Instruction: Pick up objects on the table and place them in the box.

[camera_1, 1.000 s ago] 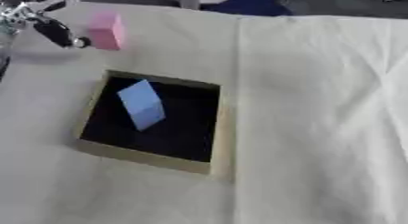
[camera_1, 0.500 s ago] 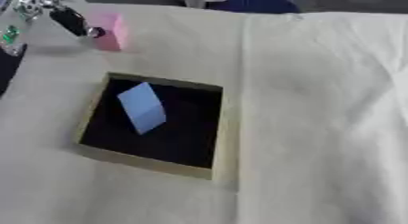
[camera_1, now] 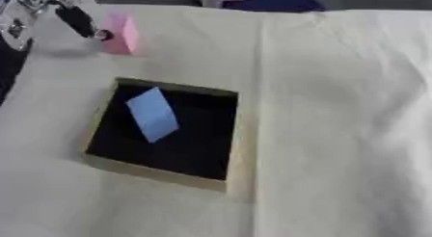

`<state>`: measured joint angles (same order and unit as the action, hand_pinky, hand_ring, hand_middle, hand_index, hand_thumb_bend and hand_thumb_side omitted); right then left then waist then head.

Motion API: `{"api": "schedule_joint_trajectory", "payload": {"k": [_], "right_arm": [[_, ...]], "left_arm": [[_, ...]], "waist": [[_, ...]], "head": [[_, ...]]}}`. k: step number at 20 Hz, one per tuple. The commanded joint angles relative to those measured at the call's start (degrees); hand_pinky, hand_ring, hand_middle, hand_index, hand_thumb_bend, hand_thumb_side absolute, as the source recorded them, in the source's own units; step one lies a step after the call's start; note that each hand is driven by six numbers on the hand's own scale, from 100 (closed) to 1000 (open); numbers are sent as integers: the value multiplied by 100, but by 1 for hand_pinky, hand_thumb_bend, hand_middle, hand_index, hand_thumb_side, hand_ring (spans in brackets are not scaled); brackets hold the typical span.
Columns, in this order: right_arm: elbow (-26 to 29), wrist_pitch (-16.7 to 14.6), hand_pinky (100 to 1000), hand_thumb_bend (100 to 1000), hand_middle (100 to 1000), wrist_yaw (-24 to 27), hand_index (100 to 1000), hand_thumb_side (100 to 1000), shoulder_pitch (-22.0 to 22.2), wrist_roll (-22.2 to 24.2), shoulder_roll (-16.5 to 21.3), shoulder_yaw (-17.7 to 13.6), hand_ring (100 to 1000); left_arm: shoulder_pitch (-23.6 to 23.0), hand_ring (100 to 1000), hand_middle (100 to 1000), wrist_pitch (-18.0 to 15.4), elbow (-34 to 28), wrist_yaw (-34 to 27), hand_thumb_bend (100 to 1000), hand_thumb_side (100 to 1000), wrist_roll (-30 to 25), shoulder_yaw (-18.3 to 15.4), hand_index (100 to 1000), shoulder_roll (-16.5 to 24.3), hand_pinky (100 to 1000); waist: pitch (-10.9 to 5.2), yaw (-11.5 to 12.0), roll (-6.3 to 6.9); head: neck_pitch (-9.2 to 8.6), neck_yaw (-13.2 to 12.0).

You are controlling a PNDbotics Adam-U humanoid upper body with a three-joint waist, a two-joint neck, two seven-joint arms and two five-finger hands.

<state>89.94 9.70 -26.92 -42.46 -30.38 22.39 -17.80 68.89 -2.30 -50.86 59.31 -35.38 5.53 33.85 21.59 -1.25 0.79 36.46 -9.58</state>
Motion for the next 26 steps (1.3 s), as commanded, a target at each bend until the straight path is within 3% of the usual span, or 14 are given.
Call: {"api": "schedule_joint_trajectory", "payload": {"k": [1,14,20,24,26], "right_arm": [[16,-21,788,348,467,73,715,827,-127,-15,236,-22,853],[-209,-83,788,356,461,328,714,816,-277,-30,383,-37,855],[-273,-119,790,355,460,403,714,816,-278,-44,410,-43,856],[-261,-126,790,352,461,384,715,819,-258,-56,381,-50,855],[-247,-125,790,351,462,358,716,820,-240,-55,357,-53,854]], "left_arm": [[115,1000,910,62,1,-6,446,236,-46,-103,942,210,938],[42,974,882,329,255,28,405,236,376,-179,929,130,920],[19,734,630,422,245,-69,342,211,643,-179,772,98,758],[-2,622,548,512,247,-136,294,194,902,-156,700,71,691],[-12,620,549,544,224,-201,271,191,1012,-142,702,62,680]], "waist": [[-98,-18,2],[126,-136,-14],[137,-152,-17],[104,-168,-32],[70,-171,-46]], "head": [[-94,-51],[-307,-182],[-288,-194],[-291,-202],[-279,-189]]}}
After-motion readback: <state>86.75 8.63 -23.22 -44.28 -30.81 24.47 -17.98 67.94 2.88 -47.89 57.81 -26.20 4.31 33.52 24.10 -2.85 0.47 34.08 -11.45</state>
